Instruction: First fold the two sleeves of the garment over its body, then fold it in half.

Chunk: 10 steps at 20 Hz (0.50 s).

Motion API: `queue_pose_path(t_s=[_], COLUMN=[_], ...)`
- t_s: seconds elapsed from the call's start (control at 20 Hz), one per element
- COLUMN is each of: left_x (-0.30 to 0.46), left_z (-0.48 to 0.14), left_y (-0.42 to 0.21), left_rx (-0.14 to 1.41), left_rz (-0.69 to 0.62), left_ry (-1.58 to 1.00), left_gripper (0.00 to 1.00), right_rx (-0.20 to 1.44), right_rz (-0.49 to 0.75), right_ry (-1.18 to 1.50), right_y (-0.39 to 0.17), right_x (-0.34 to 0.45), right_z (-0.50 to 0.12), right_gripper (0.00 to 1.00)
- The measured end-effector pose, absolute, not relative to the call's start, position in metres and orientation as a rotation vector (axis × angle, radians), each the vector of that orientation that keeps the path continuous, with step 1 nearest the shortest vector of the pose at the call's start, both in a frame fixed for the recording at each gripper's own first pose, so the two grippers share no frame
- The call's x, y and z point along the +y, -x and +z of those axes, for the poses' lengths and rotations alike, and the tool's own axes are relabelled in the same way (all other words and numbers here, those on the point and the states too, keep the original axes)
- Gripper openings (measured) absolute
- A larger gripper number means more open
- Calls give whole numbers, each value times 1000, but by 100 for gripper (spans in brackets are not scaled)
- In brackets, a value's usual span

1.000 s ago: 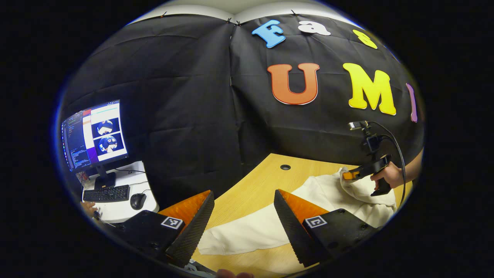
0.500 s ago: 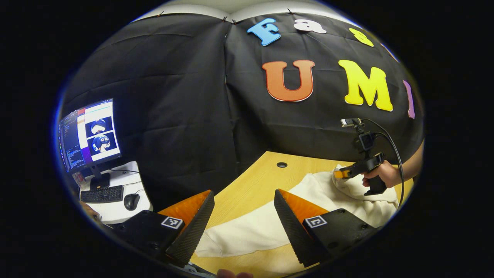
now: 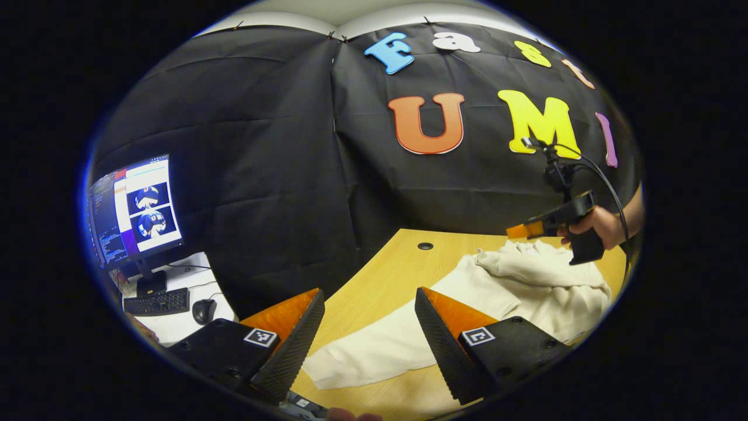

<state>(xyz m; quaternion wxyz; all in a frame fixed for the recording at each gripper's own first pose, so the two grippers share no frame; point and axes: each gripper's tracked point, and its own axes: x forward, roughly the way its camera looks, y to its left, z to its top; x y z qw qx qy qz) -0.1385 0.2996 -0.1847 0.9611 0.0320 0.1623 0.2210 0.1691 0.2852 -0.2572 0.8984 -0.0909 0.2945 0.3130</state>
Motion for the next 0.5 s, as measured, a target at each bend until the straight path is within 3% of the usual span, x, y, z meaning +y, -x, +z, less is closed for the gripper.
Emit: queue_pose_path(t_s=[0.5], left_x=[335], left_z=[-268], left_y=[185], left_rx=[479], left_rz=[367], left_ry=[-113], left_gripper=[99], right_rx=[657], right_rz=[756], right_ry=[270], right_y=[-53], right_x=[219], right_z=[-223], right_gripper=[76])
